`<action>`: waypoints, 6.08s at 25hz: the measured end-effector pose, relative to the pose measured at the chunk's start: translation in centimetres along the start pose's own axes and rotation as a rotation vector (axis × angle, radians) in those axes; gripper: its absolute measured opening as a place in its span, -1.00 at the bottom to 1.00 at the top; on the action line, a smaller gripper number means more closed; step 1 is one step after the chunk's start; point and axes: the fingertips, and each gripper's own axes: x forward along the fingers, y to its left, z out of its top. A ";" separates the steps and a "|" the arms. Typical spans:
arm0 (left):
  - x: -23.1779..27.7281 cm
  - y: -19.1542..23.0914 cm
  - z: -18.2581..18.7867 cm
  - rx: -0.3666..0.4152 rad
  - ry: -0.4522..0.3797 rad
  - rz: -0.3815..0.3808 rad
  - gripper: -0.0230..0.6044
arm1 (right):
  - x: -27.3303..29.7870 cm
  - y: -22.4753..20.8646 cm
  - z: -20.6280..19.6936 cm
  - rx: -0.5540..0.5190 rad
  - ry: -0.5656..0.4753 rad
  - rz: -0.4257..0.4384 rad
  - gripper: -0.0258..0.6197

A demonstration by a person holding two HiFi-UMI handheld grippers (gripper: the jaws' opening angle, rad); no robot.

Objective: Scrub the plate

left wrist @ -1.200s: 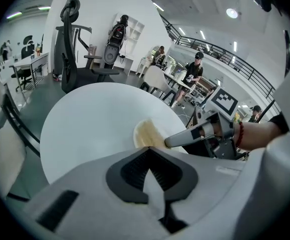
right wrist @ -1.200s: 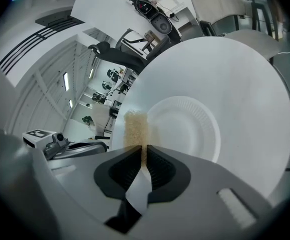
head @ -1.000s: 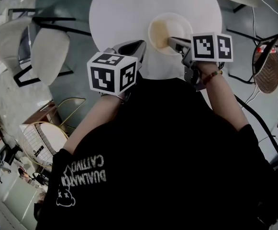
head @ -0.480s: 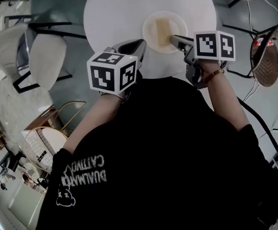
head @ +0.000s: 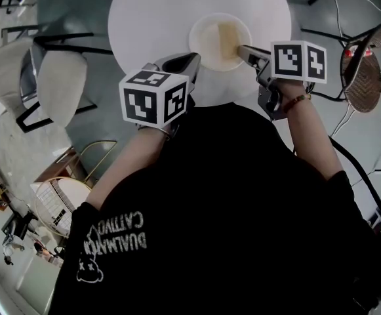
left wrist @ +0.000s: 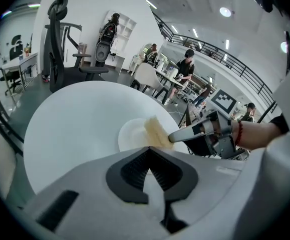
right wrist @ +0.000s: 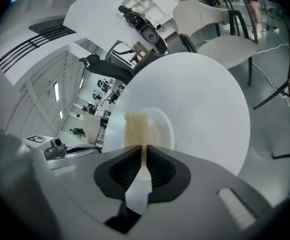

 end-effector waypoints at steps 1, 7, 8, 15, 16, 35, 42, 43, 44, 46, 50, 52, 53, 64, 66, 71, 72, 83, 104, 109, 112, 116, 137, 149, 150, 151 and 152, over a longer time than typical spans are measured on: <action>0.0 0.0 0.0 0.000 0.000 -0.002 -0.93 | -0.1 -0.1 0.1 0.003 -0.003 -0.004 -0.81; -0.3 0.8 0.0 -0.001 0.001 -0.008 -0.93 | 0.1 -0.2 0.2 0.025 -0.015 -0.015 -0.81; -0.4 0.9 0.0 -0.001 0.001 -0.009 -0.93 | 0.1 -0.2 0.2 0.026 -0.015 -0.018 -0.81; -0.2 0.6 -0.1 0.005 0.003 -0.012 -0.93 | -0.7 -1.2 0.1 0.033 -0.028 -0.030 -0.81; 0.0 0.5 -0.2 0.005 0.003 -0.011 -0.93 | -0.9 -1.4 0.1 0.035 -0.031 -0.031 -0.81; 0.3 -1.5 0.3 0.010 -0.012 0.018 -0.93 | -3.3 -0.5 0.7 0.025 -0.065 0.050 -0.81; -1.3 -0.3 -0.4 -0.001 -0.029 0.059 -0.93 | 1.0 3.9 -2.0 -0.068 0.070 0.121 -0.81; -1.5 0.0 -0.5 -0.009 -0.032 0.064 -0.93 | 1.4 4.2 -2.4 -0.077 0.085 0.123 -0.81; -1.7 0.2 -0.7 -0.018 -0.034 0.070 -0.93 | 1.8 4.5 -2.7 -0.086 0.099 0.124 -0.81; -2.1 0.6 -1.0 -0.028 -0.037 0.079 -0.93 | 2.3 4.7 -3.1 -0.099 0.118 0.124 -0.81; -2.5 1.0 -1.3 -0.037 -0.044 0.087 -0.93 | 2.6 4.4 -3.2 -0.094 0.126 0.116 -0.81; -2.7 1.2 -1.4 -0.044 -0.047 0.090 -0.93 | 2.6 4.3 -3.2 -0.089 0.129 0.115 -0.81; -2.8 1.3 -1.5 -0.046 -0.047 0.090 -0.93 | 2.6 4.3 -3.2 -0.088 0.130 0.113 -0.81; -2.6 0.8 -1.7 -0.031 -0.038 0.068 -0.93 | 1.4 3.1 -3.1 -0.057 0.096 0.086 -0.81; -2.6 0.7 -1.7 -0.023 -0.036 0.063 -0.93 | 1.1 2.9 -3.1 -0.048 0.085 0.081 -0.81; -2.2 0.1 -1.7 -0.011 -0.030 0.056 -0.93 | 0.1 1.9 -2.7 -0.021 0.056 0.071 -0.81; -2.1 0.0 -1.7 -0.009 -0.029 0.054 -0.93 | -0.1 1.6 -2.6 -0.017 0.050 0.069 -0.81; -1.6 -1.3 -1.2 0.002 -0.032 0.054 -0.93 | -2.4 -0.5 -1.5 0.022 0.007 0.050 -0.81; -2.5 0.0 -1.5 -0.002 -0.036 0.022 -0.93 | -3.4 -0.7 -1.0 0.070 -0.062 -0.013 -0.81; -2.4 0.0 -1.7 0.000 -0.034 0.014 -0.93 | -4.2 -1.7 -0.7 0.087 -0.089 -0.035 -0.81; -2.0 -0.4 -1.5 0.003 -0.033 0.011 -0.93 | -4.8 -2.4 -0.4 0.096 -0.099 -0.043 -0.81; -2.2 -0.2 -1.5 0.002 -0.034 0.006 -0.93 | -4.7 -1.6 -0.1 0.098 -0.116 -0.028 -0.81; -3.4 3.4 -0.7 -0.088 -0.069 0.069 -0.93 | 0.7 1.3 1.1 0.050 0.044 0.024 -0.81; -2.8 2.9 0.4 -0.059 -0.087 0.062 -0.93 | -2.9 -1.6 2.4 0.113 -0.057 -0.031 -0.81; -2.8 2.8 0.6 -0.055 -0.094 0.067 -0.93 | -3.3 -1.7 2.4 0.117 -0.063 -0.033 -0.81; -2.8 2.7 0.8 -0.052 -0.103 0.072 -0.93 | -3.6 -1.8 2.4 0.120 -0.069 -0.034 -0.81; -2.9 2.6 1.1 -0.050 -0.114 0.077 -0.93 | -3.9 -1.9 2.4 0.122 -0.077 -0.034 -0.81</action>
